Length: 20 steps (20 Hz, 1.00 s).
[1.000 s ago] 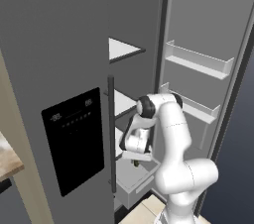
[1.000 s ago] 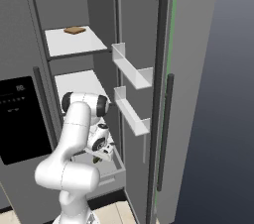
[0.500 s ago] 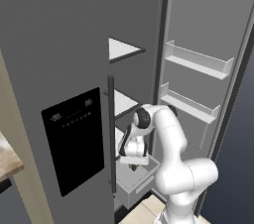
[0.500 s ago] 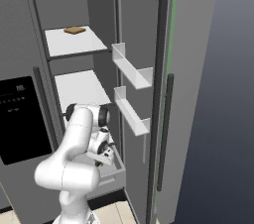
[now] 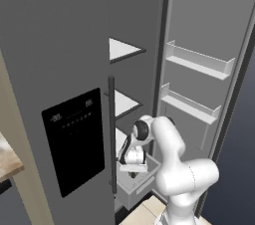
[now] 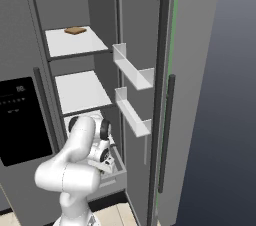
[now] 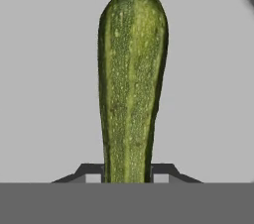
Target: Place the carrot and squash inside the fridge drawer. Close the drawer after placing the vegetables.
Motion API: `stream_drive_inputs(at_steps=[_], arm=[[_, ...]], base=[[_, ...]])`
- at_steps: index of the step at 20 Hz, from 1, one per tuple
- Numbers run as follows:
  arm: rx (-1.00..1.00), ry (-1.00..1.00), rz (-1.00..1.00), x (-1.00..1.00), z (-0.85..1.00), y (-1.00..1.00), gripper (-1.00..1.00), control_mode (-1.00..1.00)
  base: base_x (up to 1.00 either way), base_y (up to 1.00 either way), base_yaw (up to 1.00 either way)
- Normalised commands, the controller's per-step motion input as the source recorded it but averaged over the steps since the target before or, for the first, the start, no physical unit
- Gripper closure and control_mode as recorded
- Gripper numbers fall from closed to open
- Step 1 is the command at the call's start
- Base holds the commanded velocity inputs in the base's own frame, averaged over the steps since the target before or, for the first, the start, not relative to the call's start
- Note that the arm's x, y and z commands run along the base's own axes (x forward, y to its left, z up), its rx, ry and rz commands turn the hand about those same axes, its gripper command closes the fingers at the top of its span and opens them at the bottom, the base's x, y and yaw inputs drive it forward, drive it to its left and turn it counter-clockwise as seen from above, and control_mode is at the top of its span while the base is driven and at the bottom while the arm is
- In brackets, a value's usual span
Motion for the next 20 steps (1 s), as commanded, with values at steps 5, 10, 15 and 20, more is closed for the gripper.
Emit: stream_drive_inputs(at_steps=[5,10,15,20], arm=[[-0.01,0.02,0.00,0.00,-0.56,0.00,1.00,-1.00],[0.00,0.00,0.00,-0.23,-0.49,0.00,1.00,-1.00],[0.00,0.00,0.00,-0.62,-0.33,-0.12,-1.00,-1.00],[0.00,0.00,-0.01,-1.00,-0.28,-0.58,-1.00,-1.00]], base=[[0.00,0.00,0.00],[0.00,0.00,0.00],[0.00,0.00,0.00],[0.00,0.00,0.00]])
